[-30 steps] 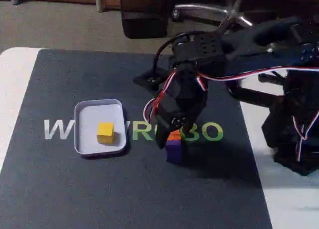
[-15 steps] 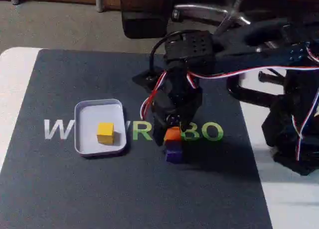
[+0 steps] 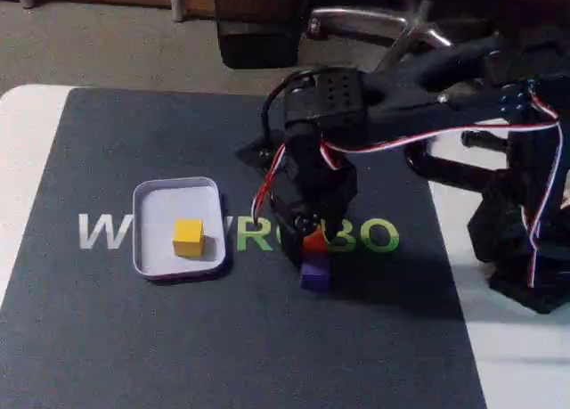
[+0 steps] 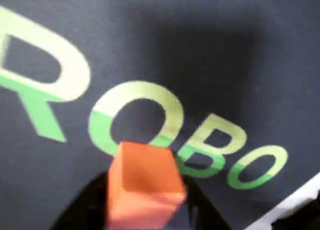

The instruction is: Move blocks one by one until all three blocks are in the tray.

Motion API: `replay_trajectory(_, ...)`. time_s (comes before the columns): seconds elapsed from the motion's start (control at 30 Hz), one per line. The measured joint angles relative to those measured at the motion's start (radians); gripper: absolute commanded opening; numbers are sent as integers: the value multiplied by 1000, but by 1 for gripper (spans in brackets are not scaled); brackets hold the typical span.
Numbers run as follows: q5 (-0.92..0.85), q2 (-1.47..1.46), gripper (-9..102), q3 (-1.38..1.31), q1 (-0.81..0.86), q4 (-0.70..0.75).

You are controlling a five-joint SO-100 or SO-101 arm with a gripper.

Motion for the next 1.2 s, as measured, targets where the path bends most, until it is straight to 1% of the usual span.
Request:
replay_trajectory(0.1,0,-17,3,-26,5,0)
replay_trajectory(0.2,0,-34,-8,-48,8,0)
replay_trajectory(0.43,0,-38,-8,-61,8,5)
replay_trajectory(0.6,0,-38,-8,-153,8,38)
replay_trajectory(0.8,21,-126,-8,-449,9,163)
replay_trajectory(0.97,64,-295,-8,-799,31,290)
replay_trajectory(1.07,91,-382,-8,-992,57,319)
replay_trajectory(1.2,101,-405,-8,-1060,78,330)
